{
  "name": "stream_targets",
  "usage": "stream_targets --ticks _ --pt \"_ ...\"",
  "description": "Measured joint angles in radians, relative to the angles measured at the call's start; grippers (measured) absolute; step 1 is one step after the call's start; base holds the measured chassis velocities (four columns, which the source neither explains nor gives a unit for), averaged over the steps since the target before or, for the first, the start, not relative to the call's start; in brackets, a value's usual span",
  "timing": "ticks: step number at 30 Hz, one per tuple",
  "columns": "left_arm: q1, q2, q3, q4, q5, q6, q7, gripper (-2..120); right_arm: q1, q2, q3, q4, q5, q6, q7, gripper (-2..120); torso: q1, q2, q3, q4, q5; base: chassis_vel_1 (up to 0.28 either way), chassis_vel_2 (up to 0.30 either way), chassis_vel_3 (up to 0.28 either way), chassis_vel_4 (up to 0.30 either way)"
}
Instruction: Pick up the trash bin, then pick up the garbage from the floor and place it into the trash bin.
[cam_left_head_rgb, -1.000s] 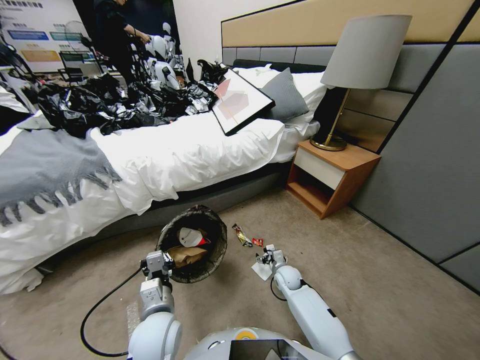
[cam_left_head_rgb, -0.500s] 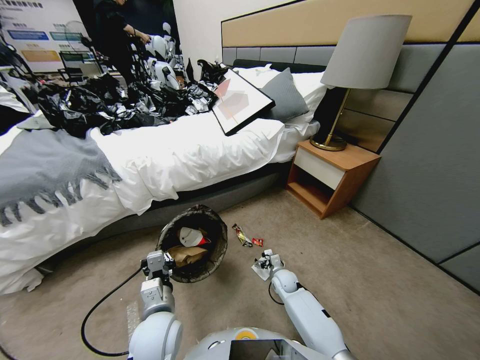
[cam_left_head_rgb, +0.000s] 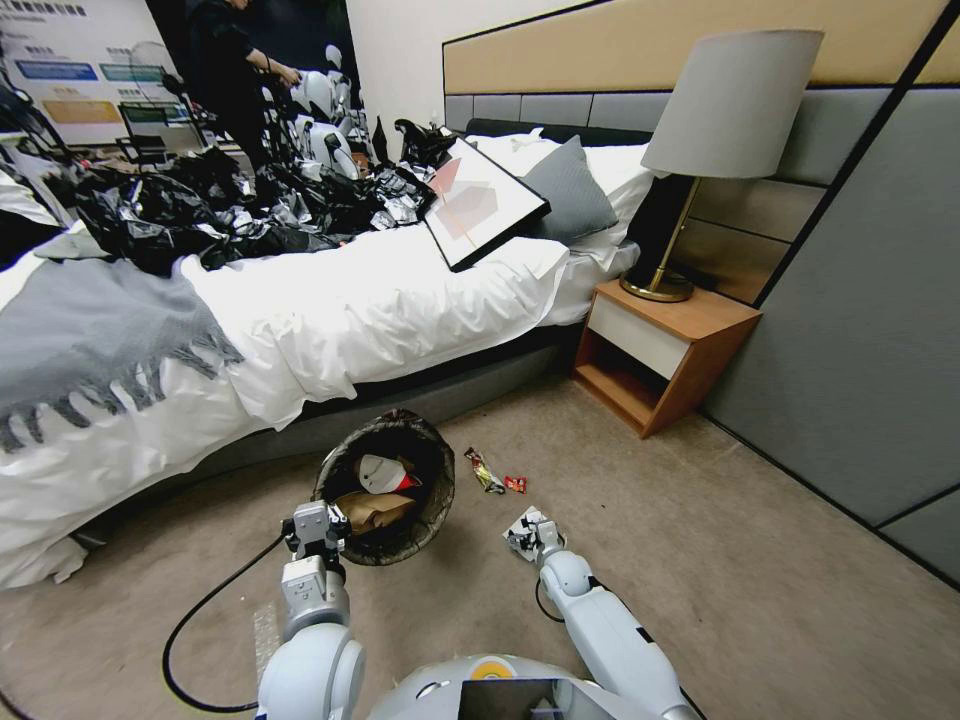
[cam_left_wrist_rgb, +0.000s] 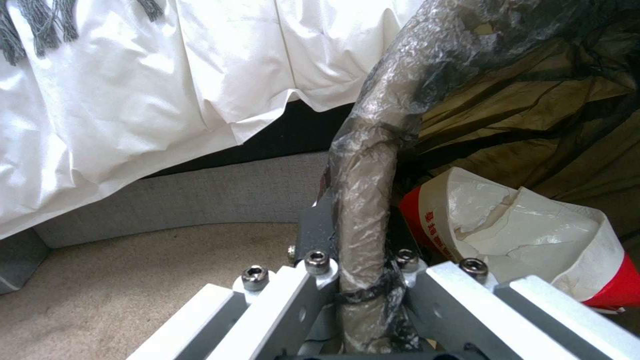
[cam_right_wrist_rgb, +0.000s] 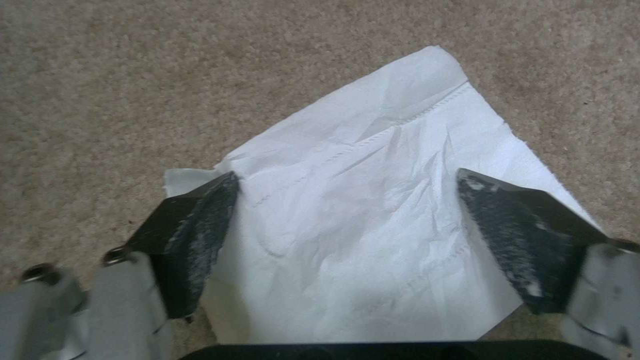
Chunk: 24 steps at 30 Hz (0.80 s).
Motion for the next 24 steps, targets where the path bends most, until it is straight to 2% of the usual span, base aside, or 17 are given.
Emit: stream_targets --ticks 2,3,7,10,13,18,24 --pt "-0.001 0.0 0.0 0.001 0.0 0.0 0.0 0 -0.002 0.001 0.0 -0.001 -0.001 0.006 -0.001 69 0.0 0.0 0.0 0.0 0.0001 0.0 0.0 0.0 0.0" --pt "-0.001 0.0 0.0 0.001 0.0 0.0 0.0 0 -0.002 0.001 0.0 -0.001 -0.001 0.006 -0.001 69 0.0 0.0 0.0 0.0 0.0001 0.0 0.0 0.0 0.0" --pt "-0.002 0.001 0.0 0.002 0.0 0.0 0.001 0 -0.002 0.003 0.003 -0.012 -0.011 0.019 -0.001 55 0.0 0.0 0.0 0.0003 0.0003 0.0 0.0 0.0 0.0" --pt "-0.003 0.001 0.0 0.002 0.0 0.0 0.001 0 -0.003 0.003 0.003 -0.013 -0.014 0.022 -0.001 52 0.0 0.0 0.0 0.0003 0.0004 0.0 0.0 0.0 0.0" --pt "-0.004 0.001 0.002 0.003 0.0 0.0 0.001 0 -0.002 0.003 0.003 -0.017 -0.016 0.025 -0.001 39 0.0 0.0 0.0 0.0004 0.0006 0.0 0.0 0.0 0.0" --pt "-0.004 0.0 0.002 0.003 0.0 0.0 0.001 0 0.002 0.001 0.003 -0.02 -0.017 0.026 0.001 27 0.0 0.0 0.0 0.0003 0.0003 0.0 0.0 0.0 0.0" --pt "-0.004 0.0 0.003 0.003 0.001 0.0 0.001 0 0.002 -0.002 0.007 -0.026 -0.025 0.036 0.013 1 0.0 0.0 0.0 -0.0005 -0.0008 0.0 0.0 0.0 0.0"
